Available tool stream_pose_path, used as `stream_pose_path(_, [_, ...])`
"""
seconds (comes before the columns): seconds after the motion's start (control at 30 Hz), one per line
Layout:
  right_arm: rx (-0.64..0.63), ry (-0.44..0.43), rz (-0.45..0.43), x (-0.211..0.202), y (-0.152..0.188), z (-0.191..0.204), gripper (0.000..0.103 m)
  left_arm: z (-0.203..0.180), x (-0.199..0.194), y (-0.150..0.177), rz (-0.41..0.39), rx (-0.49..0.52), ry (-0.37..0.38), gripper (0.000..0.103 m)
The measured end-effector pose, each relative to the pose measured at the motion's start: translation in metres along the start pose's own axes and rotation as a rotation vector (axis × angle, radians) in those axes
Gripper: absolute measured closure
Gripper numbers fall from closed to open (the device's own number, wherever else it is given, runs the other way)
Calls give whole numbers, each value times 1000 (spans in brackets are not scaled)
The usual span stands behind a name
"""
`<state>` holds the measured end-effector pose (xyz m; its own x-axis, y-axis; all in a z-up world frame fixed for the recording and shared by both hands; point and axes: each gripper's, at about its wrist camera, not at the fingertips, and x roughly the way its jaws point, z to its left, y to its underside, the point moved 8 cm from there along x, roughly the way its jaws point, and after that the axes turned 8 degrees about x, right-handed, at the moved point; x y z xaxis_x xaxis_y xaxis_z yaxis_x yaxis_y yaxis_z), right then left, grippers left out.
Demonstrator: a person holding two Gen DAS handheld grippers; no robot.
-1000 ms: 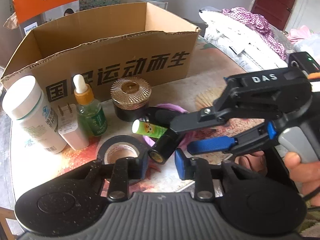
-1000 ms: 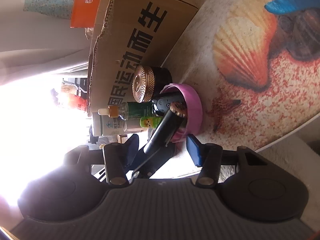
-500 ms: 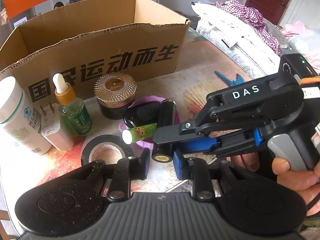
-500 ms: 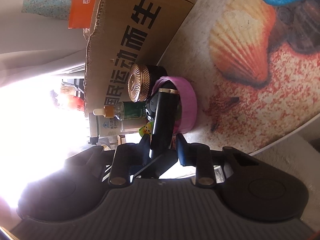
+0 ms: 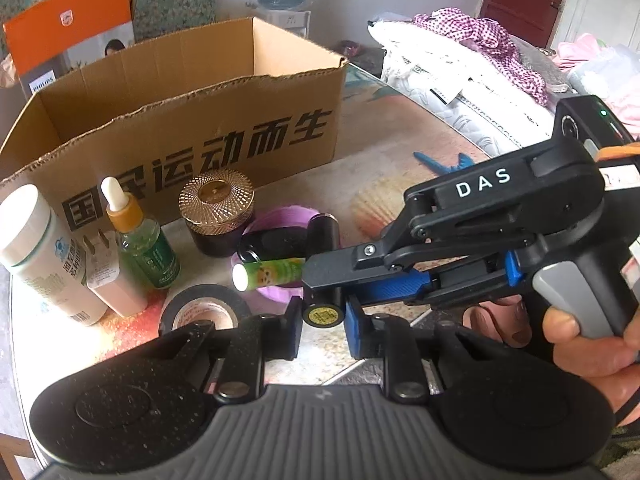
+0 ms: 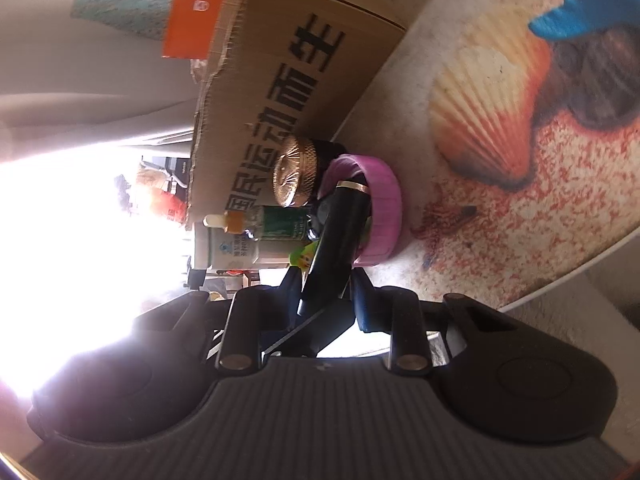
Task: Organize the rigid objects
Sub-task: 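Carry the black flashlight with the right gripper into the cardboard box and release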
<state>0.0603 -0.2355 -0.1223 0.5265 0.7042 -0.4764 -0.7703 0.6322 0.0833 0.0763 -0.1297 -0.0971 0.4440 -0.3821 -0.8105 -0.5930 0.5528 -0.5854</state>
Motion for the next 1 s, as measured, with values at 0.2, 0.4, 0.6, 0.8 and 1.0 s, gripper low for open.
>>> stream_pose_path(0.2, [-68, -16, -14, -9, 6, 12, 78, -7, -16, -5, -39, 17, -32, 81])
stream_pose_path(0.4, [-244, -14, -51, -26, 16, 55, 78, 1, -55, -26, -145, 34, -109, 80])
stream_pose_path(0.6, [-441, -65, -38, -18, 7, 139, 78, 48, -90, -68, -228, -18, -220, 80])
stream_pose_path(0.8, [-513, -78, 48, 31, -30, 209, 78, 117, -75, -110, -180, -118, -252, 80])
stream_pose_path(1.0, [-459, 7, 143, 105, -86, 231, 78, 190, -23, -134, -47, -199, -240, 80])
